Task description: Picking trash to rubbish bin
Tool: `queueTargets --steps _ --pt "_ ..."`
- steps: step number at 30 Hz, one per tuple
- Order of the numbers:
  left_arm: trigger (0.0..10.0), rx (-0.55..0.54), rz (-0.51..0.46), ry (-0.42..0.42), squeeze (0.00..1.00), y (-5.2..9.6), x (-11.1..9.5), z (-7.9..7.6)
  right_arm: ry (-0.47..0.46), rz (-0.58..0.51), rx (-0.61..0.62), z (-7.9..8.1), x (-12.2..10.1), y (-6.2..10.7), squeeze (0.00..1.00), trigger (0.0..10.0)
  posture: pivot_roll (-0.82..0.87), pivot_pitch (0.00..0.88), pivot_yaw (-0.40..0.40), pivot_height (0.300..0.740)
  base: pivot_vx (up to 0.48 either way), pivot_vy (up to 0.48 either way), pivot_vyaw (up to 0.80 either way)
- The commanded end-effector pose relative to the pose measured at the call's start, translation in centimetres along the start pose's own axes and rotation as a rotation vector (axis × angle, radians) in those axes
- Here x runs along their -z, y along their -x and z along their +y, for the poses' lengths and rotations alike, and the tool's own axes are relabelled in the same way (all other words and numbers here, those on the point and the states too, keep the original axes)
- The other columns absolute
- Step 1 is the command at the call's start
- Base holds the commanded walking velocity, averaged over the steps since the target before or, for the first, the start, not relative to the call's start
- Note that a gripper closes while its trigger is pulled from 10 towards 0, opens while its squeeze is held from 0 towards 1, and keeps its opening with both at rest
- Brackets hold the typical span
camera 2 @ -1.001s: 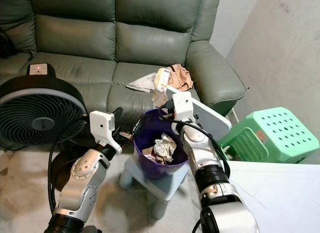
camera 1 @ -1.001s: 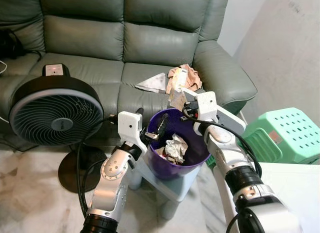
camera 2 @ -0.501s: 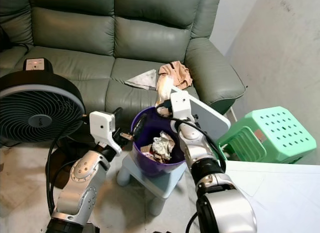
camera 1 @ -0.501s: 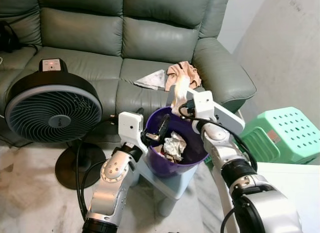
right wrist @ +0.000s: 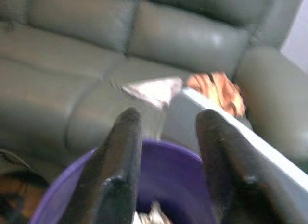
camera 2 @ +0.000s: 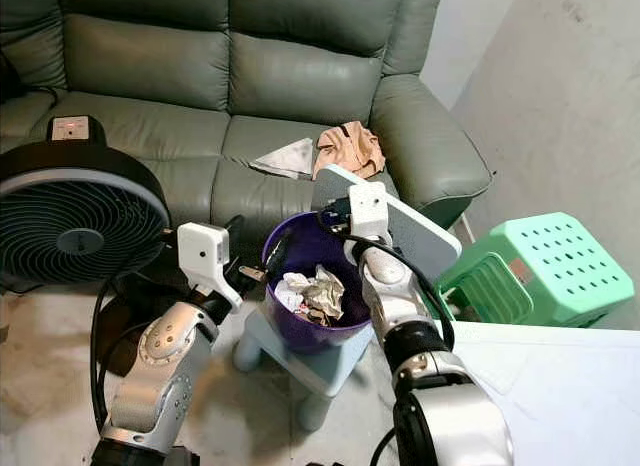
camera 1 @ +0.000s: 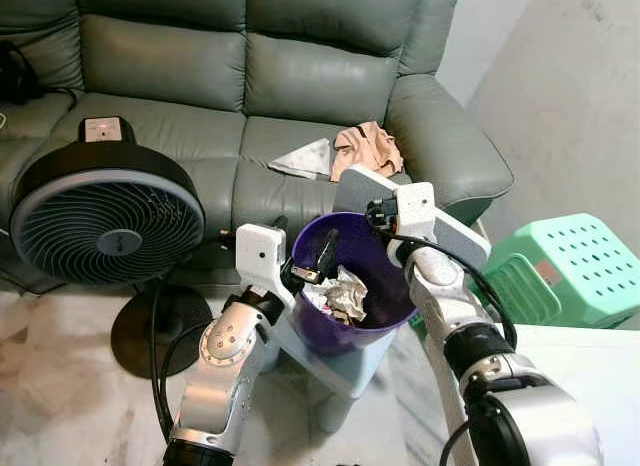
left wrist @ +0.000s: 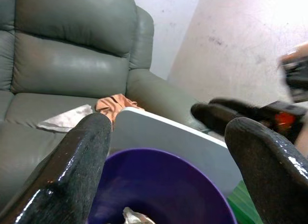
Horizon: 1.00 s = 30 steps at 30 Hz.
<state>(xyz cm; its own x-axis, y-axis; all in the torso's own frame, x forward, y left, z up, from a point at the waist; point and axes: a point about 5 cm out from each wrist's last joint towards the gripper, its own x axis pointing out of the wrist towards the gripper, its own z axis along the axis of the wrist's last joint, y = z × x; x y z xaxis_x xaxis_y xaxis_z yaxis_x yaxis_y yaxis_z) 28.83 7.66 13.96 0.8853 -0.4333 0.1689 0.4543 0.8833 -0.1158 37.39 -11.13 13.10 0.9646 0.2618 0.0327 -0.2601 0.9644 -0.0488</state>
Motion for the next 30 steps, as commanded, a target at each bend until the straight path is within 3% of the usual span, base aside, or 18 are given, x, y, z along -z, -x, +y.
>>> queueTargets --steps 1,8,14,30 --pt "10.0 0.004 -0.023 -0.023 0.0 -0.4 -0.6 0.3 -0.018 -0.067 0.016 -1.0 -0.4 0.5 1.0 10.0 0.18 0.131 -0.177 0.715 0.0 0.0 0.0" --pt "10.0 -0.03 -0.047 -0.046 0.0 -0.5 -1.4 2.4 -0.044 -0.155 0.038 -2.4 -0.4 2.0 1.0 10.0 0.14 0.117 -0.125 0.715 0.0 0.0 0.0" --pt "10.0 -0.084 -0.057 -0.029 0.0 -0.9 -2.2 5.5 -0.075 -0.222 0.065 -4.0 -0.1 4.2 1.0 10.0 0.11 0.097 -0.074 0.715 0.0 0.0 0.0" --pt "10.0 -0.139 -0.082 -0.023 0.0 -1.0 -3.1 9.0 -0.138 -0.272 0.089 -4.5 -0.6 5.7 1.0 10.0 0.1 0.031 -0.029 0.715 0.0 0.0 0.0"
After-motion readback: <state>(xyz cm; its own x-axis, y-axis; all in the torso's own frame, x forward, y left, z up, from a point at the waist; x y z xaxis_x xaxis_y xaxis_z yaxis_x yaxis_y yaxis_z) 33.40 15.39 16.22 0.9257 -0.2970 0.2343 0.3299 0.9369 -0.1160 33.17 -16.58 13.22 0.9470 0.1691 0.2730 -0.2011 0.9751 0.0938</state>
